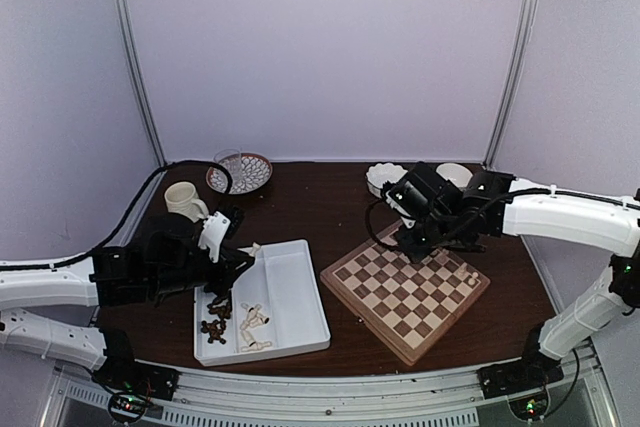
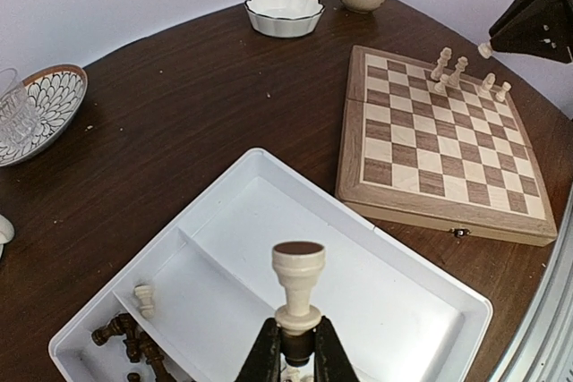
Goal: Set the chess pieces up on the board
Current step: Place the pawn on a2.
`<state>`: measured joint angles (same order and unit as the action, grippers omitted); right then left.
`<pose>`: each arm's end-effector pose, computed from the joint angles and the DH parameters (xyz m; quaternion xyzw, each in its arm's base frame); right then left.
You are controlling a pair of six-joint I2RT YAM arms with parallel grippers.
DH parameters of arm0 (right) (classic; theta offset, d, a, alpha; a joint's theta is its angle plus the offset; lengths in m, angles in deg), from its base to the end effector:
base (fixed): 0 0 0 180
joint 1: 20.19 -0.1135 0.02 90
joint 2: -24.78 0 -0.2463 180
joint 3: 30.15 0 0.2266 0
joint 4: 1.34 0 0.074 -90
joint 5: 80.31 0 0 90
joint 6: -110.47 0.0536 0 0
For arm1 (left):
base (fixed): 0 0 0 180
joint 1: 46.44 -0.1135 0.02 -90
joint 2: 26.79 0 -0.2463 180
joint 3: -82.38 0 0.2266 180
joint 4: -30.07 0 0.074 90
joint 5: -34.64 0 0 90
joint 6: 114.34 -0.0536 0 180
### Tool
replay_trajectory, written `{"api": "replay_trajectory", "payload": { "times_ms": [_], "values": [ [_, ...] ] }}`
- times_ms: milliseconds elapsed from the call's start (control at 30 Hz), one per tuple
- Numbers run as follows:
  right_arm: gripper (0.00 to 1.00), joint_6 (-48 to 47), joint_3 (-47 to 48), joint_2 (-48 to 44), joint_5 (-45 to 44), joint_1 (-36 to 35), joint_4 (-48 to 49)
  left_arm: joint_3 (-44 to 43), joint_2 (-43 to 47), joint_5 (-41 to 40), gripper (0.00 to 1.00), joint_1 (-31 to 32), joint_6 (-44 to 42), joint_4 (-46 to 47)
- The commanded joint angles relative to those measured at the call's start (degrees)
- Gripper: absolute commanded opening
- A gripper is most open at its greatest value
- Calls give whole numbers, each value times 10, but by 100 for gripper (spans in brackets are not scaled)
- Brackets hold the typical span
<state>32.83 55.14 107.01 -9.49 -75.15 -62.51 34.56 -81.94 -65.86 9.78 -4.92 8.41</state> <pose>0.1745 0.2182 0.2638 -0.3018 0.9000 0.0168 0.3142 0.1276 -0.1731 0.2253 0.2267 0.8288 -0.2477 0.4476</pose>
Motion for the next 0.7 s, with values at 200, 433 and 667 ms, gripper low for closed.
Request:
{"api": "replay_trajectory", "payload": {
  "times_ms": [200,433,667],
  "values": [
    [13,67,-115,-31,61,90,-20,-2,-4,4,3,1,-1,7],
    [14,103,-170,-38,85,125,3,-2,-2,10,3,1,1,8],
    [17,150,-185,-42,29,128,-42,-1,1,12,4,1,2,8]
  ]
}}
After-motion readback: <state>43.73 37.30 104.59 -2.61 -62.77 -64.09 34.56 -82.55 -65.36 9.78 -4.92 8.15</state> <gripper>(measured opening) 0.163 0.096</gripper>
